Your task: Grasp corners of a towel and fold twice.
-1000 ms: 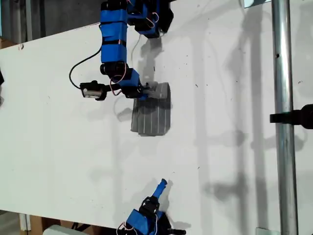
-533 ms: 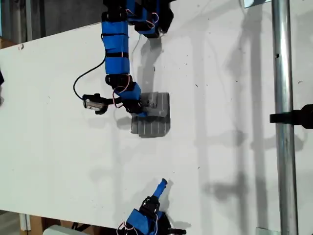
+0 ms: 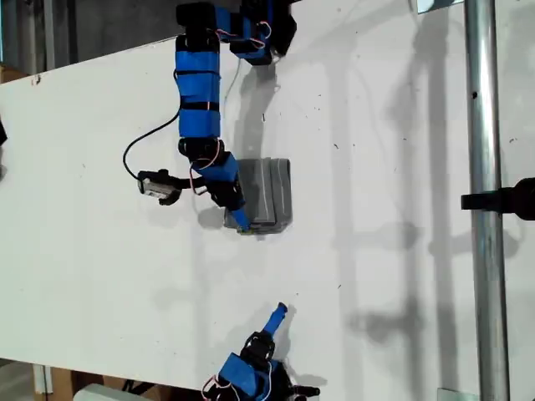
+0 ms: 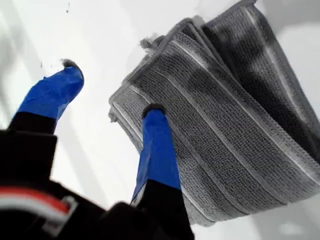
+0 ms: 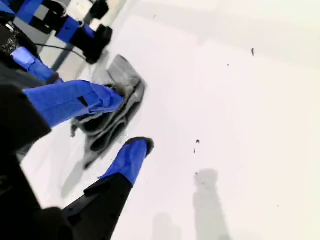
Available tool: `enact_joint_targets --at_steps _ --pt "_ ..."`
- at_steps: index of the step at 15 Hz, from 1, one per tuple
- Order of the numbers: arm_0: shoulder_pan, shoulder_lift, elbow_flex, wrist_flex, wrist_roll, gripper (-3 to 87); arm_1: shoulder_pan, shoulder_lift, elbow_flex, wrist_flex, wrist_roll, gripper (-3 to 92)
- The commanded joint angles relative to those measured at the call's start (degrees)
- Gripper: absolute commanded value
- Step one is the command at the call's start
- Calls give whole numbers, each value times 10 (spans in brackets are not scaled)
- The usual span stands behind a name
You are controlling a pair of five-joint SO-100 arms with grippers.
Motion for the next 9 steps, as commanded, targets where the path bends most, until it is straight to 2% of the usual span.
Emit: enact_joint_targets --at_steps 1,2,4,5,8,9 --pt "-19 4 10 -7 -15 143 8 174 32 51 -5 197" --pt "-30 4 32 -12 -36 135 11 254 98 91 0 161" --pt "-42 4 76 -25 -4 83 7 414 269 173 31 108" --pt "-44 4 83 -16 -18 71 -3 492 378 185 61 86" --pt "-67 4 83 37 -25 40 -33 764 711 139 172 -1" --pt "-68 4 83 36 33 40 -40 823 749 166 185 -1"
